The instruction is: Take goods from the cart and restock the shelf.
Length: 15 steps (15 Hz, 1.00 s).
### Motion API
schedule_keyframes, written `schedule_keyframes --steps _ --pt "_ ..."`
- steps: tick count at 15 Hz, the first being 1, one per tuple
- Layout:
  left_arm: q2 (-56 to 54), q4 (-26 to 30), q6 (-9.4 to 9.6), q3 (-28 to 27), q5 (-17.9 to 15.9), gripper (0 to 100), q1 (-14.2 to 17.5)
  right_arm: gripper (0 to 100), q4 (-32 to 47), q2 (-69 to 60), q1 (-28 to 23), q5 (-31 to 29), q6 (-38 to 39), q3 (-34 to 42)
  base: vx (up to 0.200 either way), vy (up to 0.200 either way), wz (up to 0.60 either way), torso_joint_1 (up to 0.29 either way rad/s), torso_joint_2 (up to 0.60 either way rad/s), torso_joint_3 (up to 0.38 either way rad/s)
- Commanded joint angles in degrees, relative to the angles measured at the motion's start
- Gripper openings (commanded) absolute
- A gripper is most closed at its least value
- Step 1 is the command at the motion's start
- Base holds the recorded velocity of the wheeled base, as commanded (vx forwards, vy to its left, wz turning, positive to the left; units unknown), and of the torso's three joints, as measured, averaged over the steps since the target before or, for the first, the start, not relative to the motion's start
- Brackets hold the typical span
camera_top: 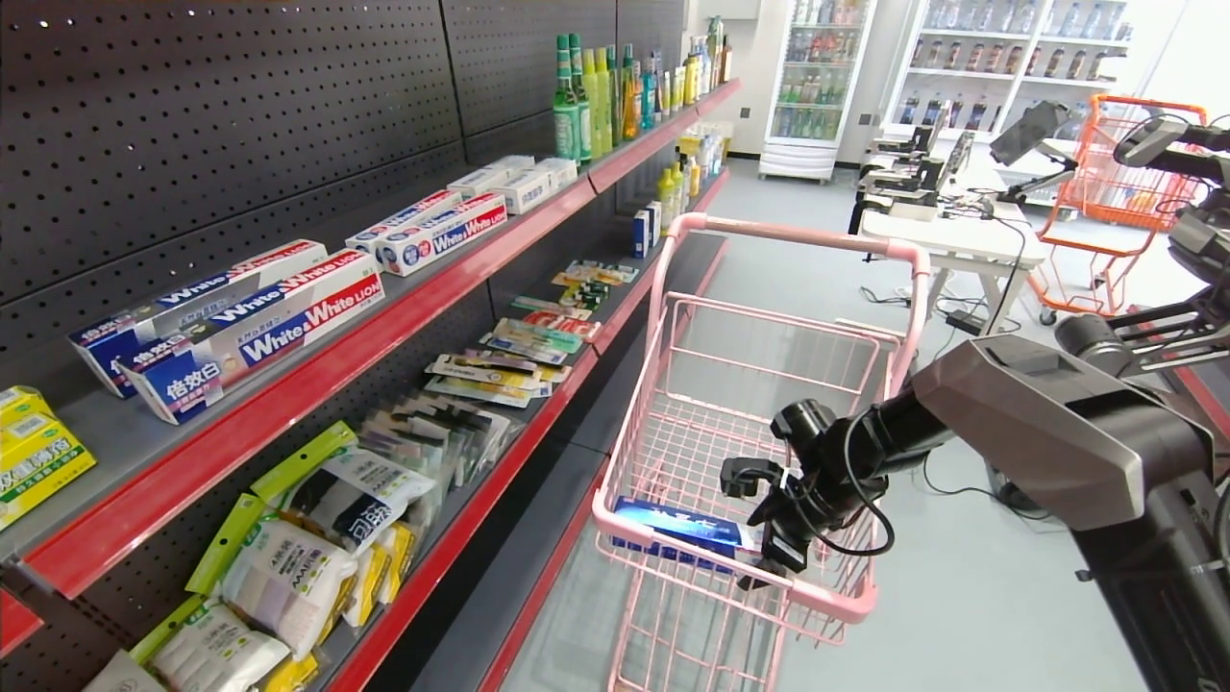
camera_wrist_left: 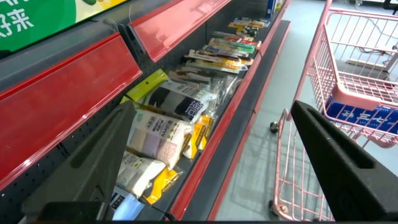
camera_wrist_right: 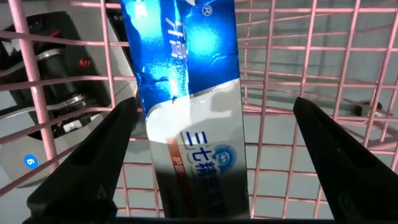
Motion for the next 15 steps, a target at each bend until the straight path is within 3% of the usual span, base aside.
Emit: schedule_keyframes --steps 1,15 --pt "0.02 0.0 0.02 0.0 0.02 100 0.01 100 0.01 0.61 0.03 -0.01 0.22 -0.57 0.0 0.0 0.0 0.0 0.0 0.0" --pt "0.02 -0.09 0.02 -0.09 0.02 100 0.01 100 -0.78 1.76 2.05 -4.76 0.74 -3.56 0.0 0.0 0.0 0.0 0.0 0.0"
